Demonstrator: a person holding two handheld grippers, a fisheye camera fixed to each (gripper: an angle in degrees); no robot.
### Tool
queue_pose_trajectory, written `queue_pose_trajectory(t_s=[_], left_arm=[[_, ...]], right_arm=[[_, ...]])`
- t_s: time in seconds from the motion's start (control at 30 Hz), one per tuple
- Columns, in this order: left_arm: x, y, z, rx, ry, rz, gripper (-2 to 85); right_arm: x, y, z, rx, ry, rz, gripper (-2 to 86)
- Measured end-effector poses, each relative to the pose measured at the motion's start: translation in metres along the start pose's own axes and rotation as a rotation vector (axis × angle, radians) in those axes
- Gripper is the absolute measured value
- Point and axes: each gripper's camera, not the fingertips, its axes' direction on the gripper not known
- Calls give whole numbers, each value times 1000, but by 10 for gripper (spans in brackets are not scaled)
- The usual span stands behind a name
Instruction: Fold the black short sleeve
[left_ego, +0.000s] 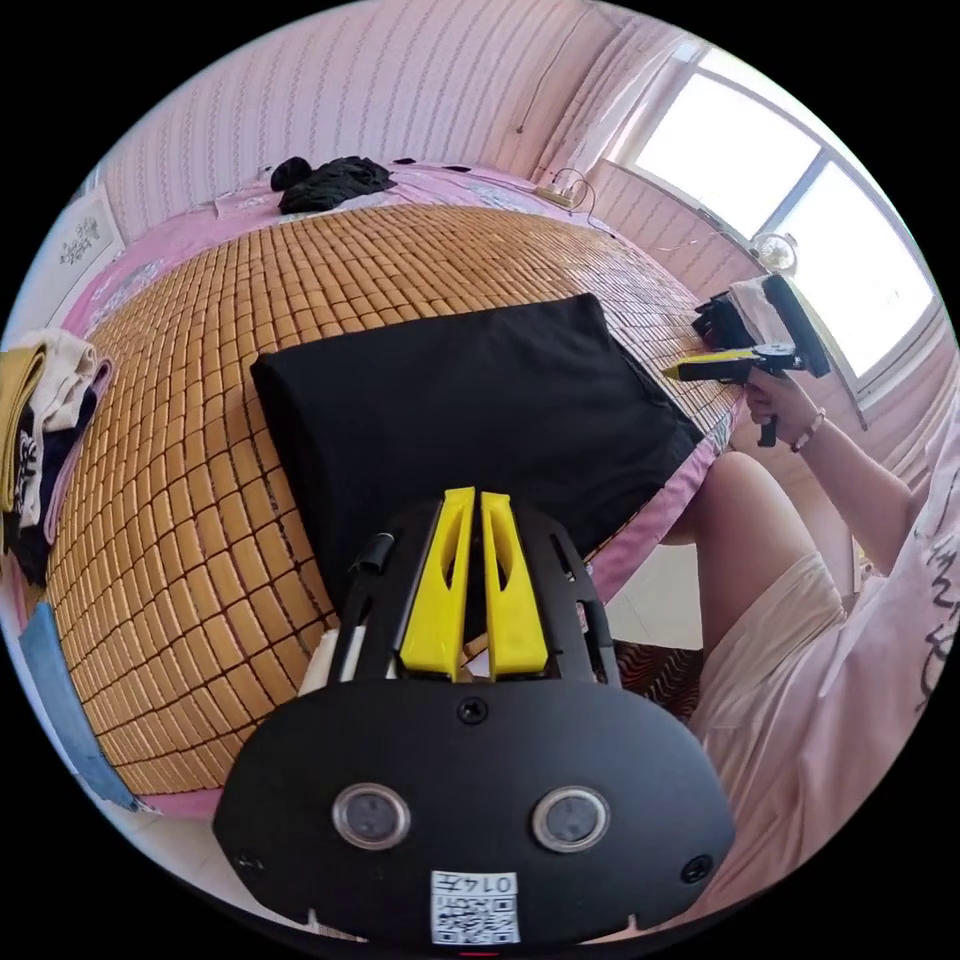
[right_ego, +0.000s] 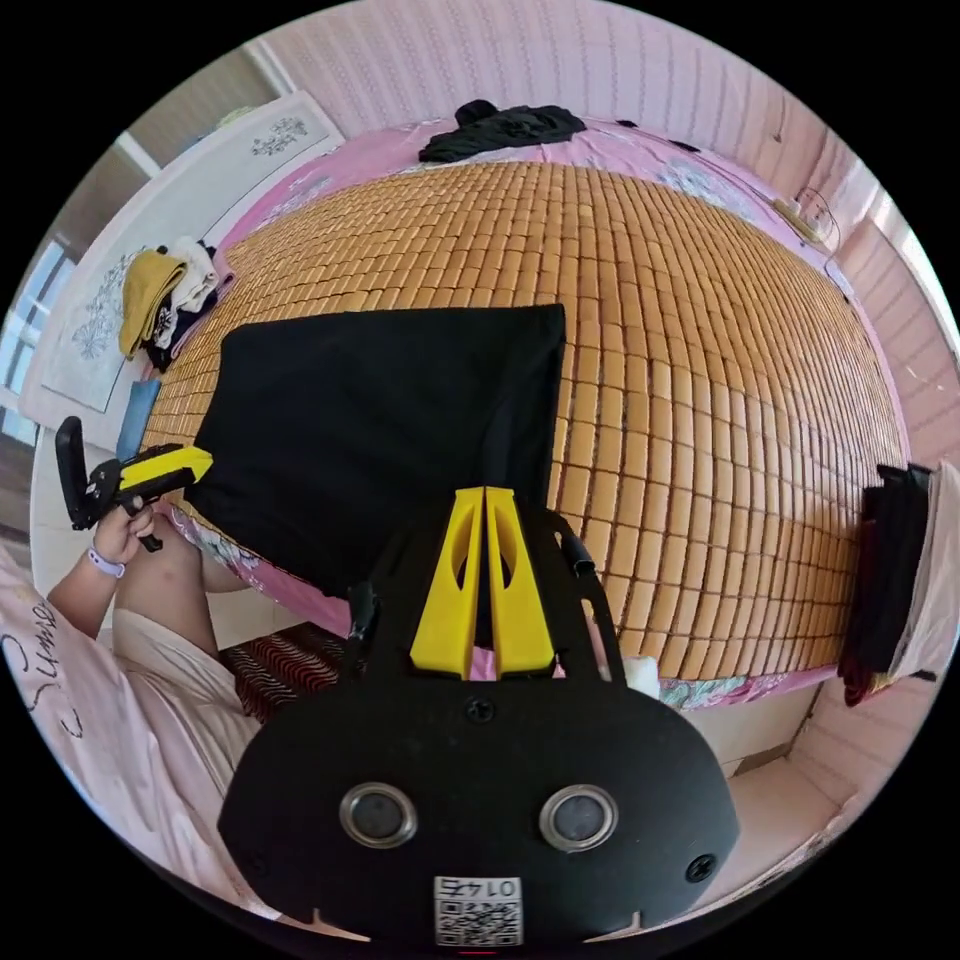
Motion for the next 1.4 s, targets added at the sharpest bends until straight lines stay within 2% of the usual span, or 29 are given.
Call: queue_pose_trajectory(t_s=[0.1,0.2,0.3,0.33,0.5,0.63,0.83,1.03,1.2,1.27,1.4], left_arm=[[33,-9,23,-27,8,105,-7],[57,-6,39,-24,27,163,-7],[70,5,58,-89,42,194,-9],[76,11,66,-104,37,221,-9],[82,33,70,19,2,224,-10],[83,37,75,17,27,213,-10],[78,41,83,14,92,193,-10],[79,45,90,25,101,215,-10],[74,44,97,3,161,183,-9],[69,47,99,23,187,159,-9],[71,47,103,11,195,166,-6]], right_arm=[[-61,-59,29,-28,-82,-235,-3],[-119,-107,62,-51,53,-419,-3],[-143,-138,111,-190,72,-483,-3],[-145,-140,110,-159,53,-503,-4],[-150,-169,124,-323,-34,-504,-5],[-165,-180,133,-327,127,-572,-5],[-176,-203,140,-413,128,-593,-6],[-162,-195,135,-288,125,-522,-8],[-100,-125,64,-26,11,-270,-8],[-74,-90,51,-25,17,-177,-7],[-21,-13,25,-90,169,-21,1]])
